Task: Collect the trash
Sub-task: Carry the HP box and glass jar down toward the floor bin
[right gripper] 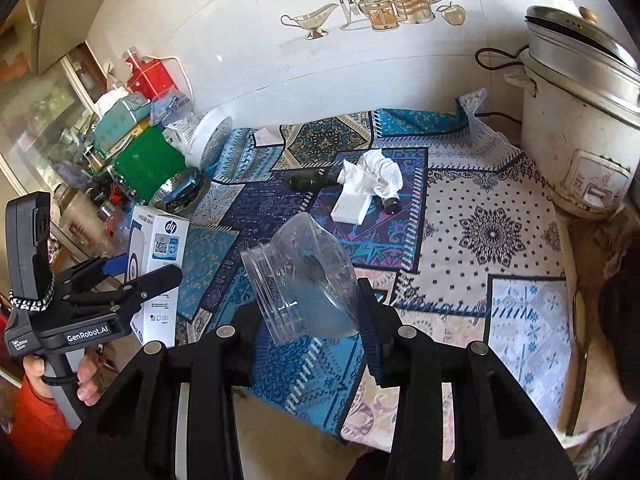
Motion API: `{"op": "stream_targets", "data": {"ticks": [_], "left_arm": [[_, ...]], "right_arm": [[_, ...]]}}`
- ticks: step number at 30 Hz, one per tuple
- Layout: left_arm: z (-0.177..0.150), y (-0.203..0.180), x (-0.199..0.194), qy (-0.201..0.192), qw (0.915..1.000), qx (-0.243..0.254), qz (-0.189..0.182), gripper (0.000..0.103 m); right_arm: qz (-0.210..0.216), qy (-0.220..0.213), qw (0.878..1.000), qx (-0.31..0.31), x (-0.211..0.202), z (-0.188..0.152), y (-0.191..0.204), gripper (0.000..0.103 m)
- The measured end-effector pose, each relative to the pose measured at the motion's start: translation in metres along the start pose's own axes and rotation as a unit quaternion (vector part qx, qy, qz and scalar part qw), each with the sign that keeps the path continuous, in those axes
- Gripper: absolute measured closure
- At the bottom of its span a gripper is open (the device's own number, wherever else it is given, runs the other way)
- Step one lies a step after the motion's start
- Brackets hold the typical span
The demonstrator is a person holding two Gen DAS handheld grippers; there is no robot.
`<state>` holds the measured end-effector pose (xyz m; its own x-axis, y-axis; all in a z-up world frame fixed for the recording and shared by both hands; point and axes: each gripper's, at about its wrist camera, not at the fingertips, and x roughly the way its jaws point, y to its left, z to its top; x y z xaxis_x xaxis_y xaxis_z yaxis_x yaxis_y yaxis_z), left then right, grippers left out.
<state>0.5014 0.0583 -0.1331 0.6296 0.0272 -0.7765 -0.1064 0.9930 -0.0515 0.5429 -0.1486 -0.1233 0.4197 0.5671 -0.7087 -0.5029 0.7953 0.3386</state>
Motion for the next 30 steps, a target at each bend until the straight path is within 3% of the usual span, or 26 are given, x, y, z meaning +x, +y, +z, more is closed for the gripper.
{"op": "stream_targets", "data": {"ticks": [6,11,16,23,30], "left_arm": [[-0.086,0.010,-0.023,0.025,0.9996,-0.009,-0.014,0.027],[-0.151,0.015,-0.034,0.060,0.9981,-0.013,-0.002,0.027],[-0.209,0.016,-0.016,0.116,0.9933,-0.008,0.004,0.027],[-0.293,0.020,0.063,0.188,0.9818,-0.026,-0.003,0.027],[-0.402,0.021,0.200,0.249,0.9679,-0.027,-0.013,0.027]], "right_arm": [[-0.015,0.005,0.999,0.030,-0.011,-0.078,0.032,0.067],[-0.012,0.052,0.997,0.060,-0.002,-0.144,0.050,0.067],[-0.014,0.105,0.991,0.079,0.018,-0.195,0.052,0.067],[-0.035,0.172,0.981,0.084,0.082,-0.258,0.019,0.067],[-0.047,0.228,0.971,0.064,0.188,-0.335,-0.044,0.067]]}}
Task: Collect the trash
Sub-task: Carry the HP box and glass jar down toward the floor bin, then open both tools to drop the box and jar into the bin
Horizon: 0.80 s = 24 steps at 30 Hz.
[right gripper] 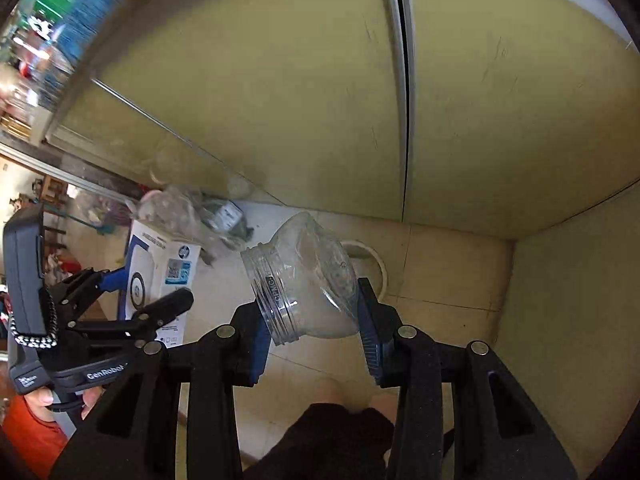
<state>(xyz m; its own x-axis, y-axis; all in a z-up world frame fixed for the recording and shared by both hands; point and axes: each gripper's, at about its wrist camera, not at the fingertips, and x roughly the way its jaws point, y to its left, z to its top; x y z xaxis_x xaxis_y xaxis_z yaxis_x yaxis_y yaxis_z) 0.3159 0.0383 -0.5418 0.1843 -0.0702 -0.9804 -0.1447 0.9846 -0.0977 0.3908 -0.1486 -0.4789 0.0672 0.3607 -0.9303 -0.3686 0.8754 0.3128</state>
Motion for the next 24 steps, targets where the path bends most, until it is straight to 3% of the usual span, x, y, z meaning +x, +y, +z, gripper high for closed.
{"op": "stream_targets", "data": {"ticks": [6,10,13,16,21,24], "left_arm": [[-0.019,0.015,0.145,0.024,0.9994,-0.015,-0.020,0.027],[-0.028,0.024,0.222,0.027,0.9981,-0.029,-0.047,0.027],[-0.031,0.029,0.266,0.026,0.9984,-0.027,-0.044,0.027],[-0.032,0.034,0.305,0.033,0.9977,-0.029,-0.051,0.027],[-0.029,0.032,0.345,0.046,0.9974,-0.021,-0.052,0.027],[-0.029,0.026,0.360,0.044,0.9972,-0.011,-0.060,0.027]], "right_arm": [[0.015,0.034,0.999,-0.011,0.137,-0.015,-0.043,0.067],[0.023,0.057,0.998,-0.012,0.227,-0.026,-0.068,0.067],[0.023,0.068,0.997,-0.019,0.276,-0.032,-0.082,0.067],[0.028,0.083,0.996,-0.023,0.311,-0.032,-0.086,0.067],[0.020,0.098,0.995,-0.026,0.332,-0.033,-0.093,0.067],[0.022,0.099,0.995,-0.018,0.334,-0.034,-0.100,0.058]]}}
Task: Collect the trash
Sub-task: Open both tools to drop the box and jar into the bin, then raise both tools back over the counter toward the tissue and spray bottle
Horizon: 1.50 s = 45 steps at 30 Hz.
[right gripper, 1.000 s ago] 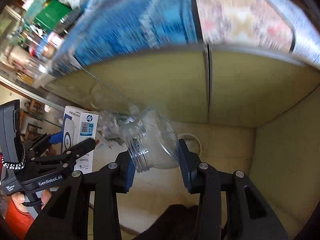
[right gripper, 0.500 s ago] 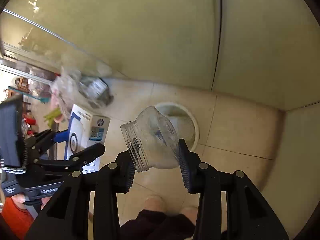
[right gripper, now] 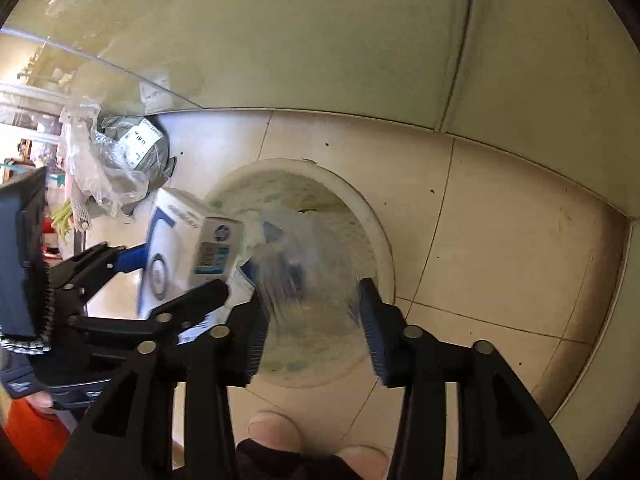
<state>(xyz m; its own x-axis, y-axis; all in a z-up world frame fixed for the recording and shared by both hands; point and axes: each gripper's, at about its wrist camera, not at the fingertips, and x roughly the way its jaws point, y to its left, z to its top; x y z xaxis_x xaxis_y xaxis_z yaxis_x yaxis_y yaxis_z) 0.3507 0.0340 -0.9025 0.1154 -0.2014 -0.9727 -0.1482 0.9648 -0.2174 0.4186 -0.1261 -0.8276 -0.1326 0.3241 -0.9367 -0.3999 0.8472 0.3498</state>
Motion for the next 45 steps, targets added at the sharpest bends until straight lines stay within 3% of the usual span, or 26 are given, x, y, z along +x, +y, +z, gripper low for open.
{"op": "stream_targets", "data": {"ticks": [5,11,14,19,22,26,34,39,45], "left_arm": [[0.001,-0.002,0.010,0.001,1.0000,0.006,0.005,0.025],[0.001,-0.014,-0.006,-0.015,0.9997,0.020,-0.004,0.024],[0.004,-0.021,-0.010,-0.010,0.9998,0.015,0.011,0.024],[-0.003,-0.028,-0.061,-0.019,0.9996,-0.008,0.021,0.024],[-0.011,-0.040,-0.123,-0.024,0.9994,-0.007,0.024,0.024],[-0.015,-0.059,-0.230,-0.046,0.9988,-0.007,0.018,0.024],[-0.015,-0.109,-0.480,-0.131,0.9908,-0.003,0.031,0.024],[-0.006,-0.129,-0.604,-0.193,0.9803,-0.022,0.033,0.024],[0.014,-0.147,-0.696,-0.267,0.9627,0.000,0.045,0.024]], "right_arm": [[0.010,-0.016,1.000,-0.004,-0.017,-0.004,-0.009,0.053],[0.013,-0.047,0.999,-0.009,-0.051,-0.009,-0.002,0.053],[0.020,-0.065,0.998,-0.002,-0.068,-0.013,-0.002,0.052],[0.019,-0.073,0.997,0.017,-0.110,-0.022,0.008,0.052],[0.013,-0.072,0.997,0.023,-0.146,-0.024,0.029,0.052],[0.005,-0.083,0.996,0.026,-0.228,-0.029,0.063,0.052],[0.002,-0.164,0.986,0.020,-0.438,-0.035,0.146,0.052],[-0.027,-0.238,0.971,0.010,-0.554,-0.040,0.187,0.052],[-0.031,-0.323,0.946,0.018,-0.630,-0.048,0.204,0.052]]}}
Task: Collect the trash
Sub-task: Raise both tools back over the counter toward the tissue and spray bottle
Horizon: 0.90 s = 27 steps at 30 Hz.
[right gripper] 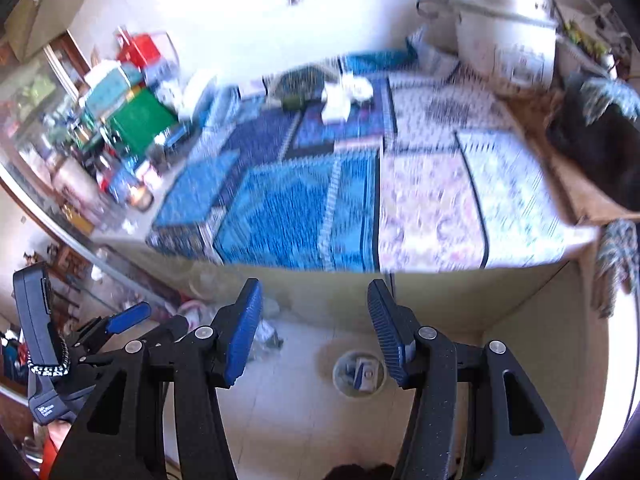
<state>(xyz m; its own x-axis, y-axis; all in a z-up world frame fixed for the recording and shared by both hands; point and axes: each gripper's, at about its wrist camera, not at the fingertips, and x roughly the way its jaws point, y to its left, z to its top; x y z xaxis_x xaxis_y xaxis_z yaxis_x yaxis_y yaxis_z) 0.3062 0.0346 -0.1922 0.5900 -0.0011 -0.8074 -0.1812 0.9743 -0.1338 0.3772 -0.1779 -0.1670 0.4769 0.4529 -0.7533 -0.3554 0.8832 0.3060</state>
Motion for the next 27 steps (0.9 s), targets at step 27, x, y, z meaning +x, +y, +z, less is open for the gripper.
{"op": "stream_targets", "data": {"ticks": [27], "left_arm": [[0.289,-0.030,0.119,-0.059,0.9968,-0.020,0.050,0.024]], "right_arm": [[0.025,-0.001,0.996,-0.081,0.101,0.248,-0.048,0.052]]}}
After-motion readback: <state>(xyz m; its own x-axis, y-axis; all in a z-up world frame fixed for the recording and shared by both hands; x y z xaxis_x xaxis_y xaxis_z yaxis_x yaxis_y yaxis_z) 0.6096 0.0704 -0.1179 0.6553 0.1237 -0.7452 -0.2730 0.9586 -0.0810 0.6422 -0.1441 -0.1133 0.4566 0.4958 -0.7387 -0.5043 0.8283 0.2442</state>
